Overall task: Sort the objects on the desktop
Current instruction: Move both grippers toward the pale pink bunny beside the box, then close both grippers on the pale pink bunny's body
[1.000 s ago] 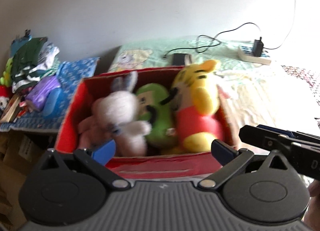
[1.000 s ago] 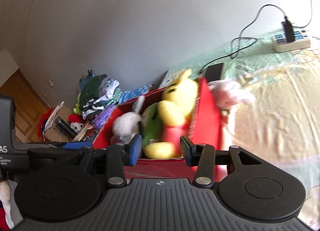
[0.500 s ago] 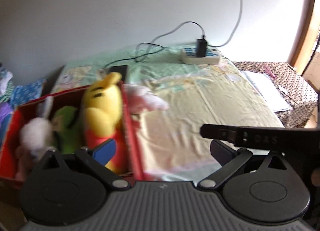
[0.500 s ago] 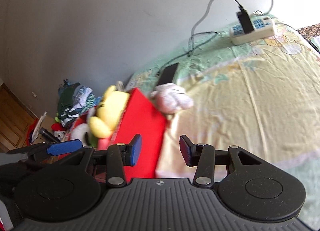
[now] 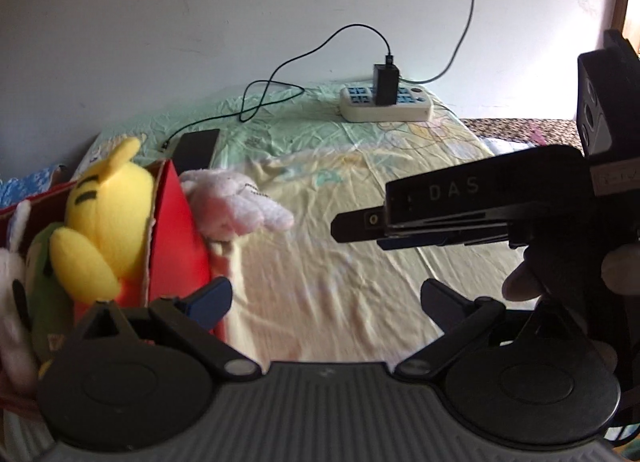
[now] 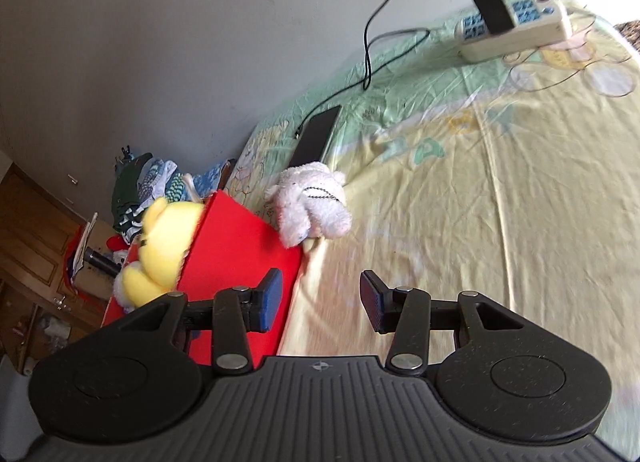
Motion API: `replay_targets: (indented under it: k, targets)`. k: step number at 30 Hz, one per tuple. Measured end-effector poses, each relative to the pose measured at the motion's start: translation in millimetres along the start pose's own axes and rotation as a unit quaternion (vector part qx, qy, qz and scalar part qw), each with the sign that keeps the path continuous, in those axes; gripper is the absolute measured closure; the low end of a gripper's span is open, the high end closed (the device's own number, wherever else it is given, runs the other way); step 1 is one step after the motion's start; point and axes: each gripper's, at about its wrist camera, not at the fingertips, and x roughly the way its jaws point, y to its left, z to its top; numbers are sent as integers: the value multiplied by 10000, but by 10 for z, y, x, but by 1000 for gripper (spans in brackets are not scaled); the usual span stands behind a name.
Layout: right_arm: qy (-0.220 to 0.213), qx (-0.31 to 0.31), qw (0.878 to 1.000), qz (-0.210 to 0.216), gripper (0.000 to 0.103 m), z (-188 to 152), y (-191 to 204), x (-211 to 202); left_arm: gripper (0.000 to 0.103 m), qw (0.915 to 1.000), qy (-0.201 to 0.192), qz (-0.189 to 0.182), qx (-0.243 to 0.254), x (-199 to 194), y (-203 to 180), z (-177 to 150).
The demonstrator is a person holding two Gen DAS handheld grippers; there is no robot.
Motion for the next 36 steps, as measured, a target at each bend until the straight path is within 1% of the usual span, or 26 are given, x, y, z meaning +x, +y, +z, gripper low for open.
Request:
replay_targets:
  k: [3, 6, 8, 12, 15, 18, 21, 23, 24, 25, 26, 28, 32, 36]
  targets:
    - [141, 383, 9989, 211, 56, 161, -185, 125, 3, 9999, 26, 133, 53, 164, 22, 51]
    - [281, 736, 9959, 446, 56, 286, -326, 271, 3, 9998, 146, 103, -12, 271, 54, 56]
    - [381, 781, 9950, 496, 56, 336, -363, 399, 2, 9997, 213, 79, -21, 321, 55, 47]
    - [580, 805, 9926, 696, 56, 394, -414, 648, 2, 9993, 192, 293, 158, 415, 8, 79]
    - [575, 933, 9897, 917, 55, 426, -478, 783, 2, 9988, 182, 413, 194, 496, 6, 106]
    - [655, 1036, 9877, 971, 50, 428, -544, 954, 2, 9979, 174, 569, 265, 589, -18, 147]
    - [693, 1253, 9832, 1132, 50, 408, -619, 1088, 2, 9965, 178, 730, 371, 680, -34, 199]
    - [678, 1496, 9766, 1392, 55, 396, -693, 1144, 2, 9961, 188, 760, 396, 721, -17, 233]
    - [695, 1600, 9730, 1510, 69, 388, -715, 1165, 2, 9960, 192, 763, 413, 726, -11, 240]
    - [749, 1642, 9698, 1638, 89, 379, -727, 1188, 2, 9959, 200, 766, 435, 733, -15, 246]
    - [811, 1650, 9675, 1737, 95, 377, -724, 1203, 2, 9957, 208, 773, 456, 741, -17, 251]
    - [838, 1658, 9650, 1853, 96, 374, -720, 1171, 1, 9957, 218, 773, 460, 750, -12, 266]
    - [750, 1632, 9638, 1971, 97, 381, -693, 973, 2, 9967, 236, 645, 429, 720, 9, 294]
    - [619, 1603, 9651, 1974, 97, 347, -695, 632, 3, 9975, 223, 399, 534, 557, -10, 245]
